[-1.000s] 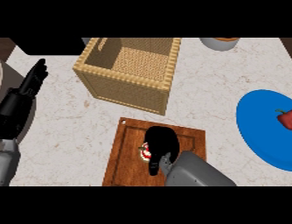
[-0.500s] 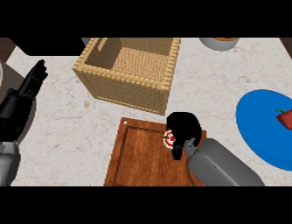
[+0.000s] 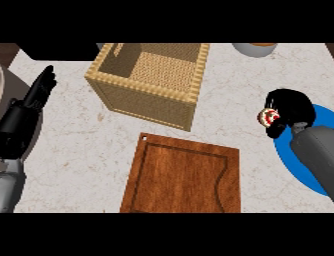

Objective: Pick the cupcake from the cutting board and place it in the basket

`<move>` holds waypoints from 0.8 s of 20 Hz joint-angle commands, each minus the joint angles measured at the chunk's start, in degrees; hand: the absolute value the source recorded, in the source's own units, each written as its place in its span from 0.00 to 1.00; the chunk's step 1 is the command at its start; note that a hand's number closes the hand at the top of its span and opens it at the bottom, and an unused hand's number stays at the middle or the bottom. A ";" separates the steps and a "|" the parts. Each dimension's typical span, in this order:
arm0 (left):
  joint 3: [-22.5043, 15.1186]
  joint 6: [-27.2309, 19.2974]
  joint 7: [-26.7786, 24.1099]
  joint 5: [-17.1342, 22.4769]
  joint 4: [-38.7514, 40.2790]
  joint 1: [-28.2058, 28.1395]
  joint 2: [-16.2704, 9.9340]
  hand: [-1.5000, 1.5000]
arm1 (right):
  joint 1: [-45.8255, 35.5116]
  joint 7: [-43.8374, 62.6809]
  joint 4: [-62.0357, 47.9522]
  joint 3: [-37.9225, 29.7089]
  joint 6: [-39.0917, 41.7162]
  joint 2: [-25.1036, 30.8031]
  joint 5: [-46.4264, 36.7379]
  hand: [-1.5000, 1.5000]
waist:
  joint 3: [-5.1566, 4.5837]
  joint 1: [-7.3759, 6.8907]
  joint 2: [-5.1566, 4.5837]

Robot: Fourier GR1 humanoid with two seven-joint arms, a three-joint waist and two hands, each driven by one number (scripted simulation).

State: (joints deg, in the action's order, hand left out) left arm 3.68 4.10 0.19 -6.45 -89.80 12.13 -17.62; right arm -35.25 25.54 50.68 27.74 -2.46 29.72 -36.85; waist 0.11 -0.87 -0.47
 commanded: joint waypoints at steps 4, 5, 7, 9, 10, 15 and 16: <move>0.51 0.64 -0.90 0.32 1.81 0.04 0.00 0.50 | -5.36 -5.89 2.34 -10.31 -15.05 0.32 2.66 1.00 | -0.03 0.49 0.32; 1.42 1.02 -0.26 0.69 2.36 0.95 -0.98 0.50 | -5.67 -8.17 5.25 -12.85 -16.34 0.55 5.58 1.00 | 0.00 1.27 0.51; -2.37 -0.78 0.93 -1.56 -1.21 -2.08 2.15 0.50 | -8.99 -9.82 8.71 -16.56 -14.87 -0.42 10.63 1.00 | 0.04 0.53 1.07; -0.05 0.04 -0.13 -0.09 0.53 -0.10 0.73 0.50 | -10.93 -13.06 11.75 -19.32 -12.72 -0.19 14.95 1.00 | -0.03 0.95 0.78; 0.93 0.97 -0.38 0.46 0.46 -1.28 -0.53 0.50 | -12.23 -10.70 13.57 -18.78 -13.89 -3.20 14.73 1.00 | -0.08 0.40 0.86; 0.09 0.45 -1.45 -1.06 2.90 0.48 0.69 0.50 | -17.52 -10.11 17.94 -20.97 -6.03 0.45 16.47 1.00 | -0.14 0.94 0.56; 0.62 0.70 2.26 -0.30 1.26 2.24 0.10 0.50 | -21.20 -7.30 18.46 -20.34 -4.56 -1.11 16.94 1.00 | -0.14 0.65 0.64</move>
State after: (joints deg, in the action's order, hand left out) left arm 4.14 4.56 0.45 -6.83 -88.53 12.53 -17.43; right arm -50.30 15.77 66.07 8.69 -11.64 29.02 -22.31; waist 0.00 -0.06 0.18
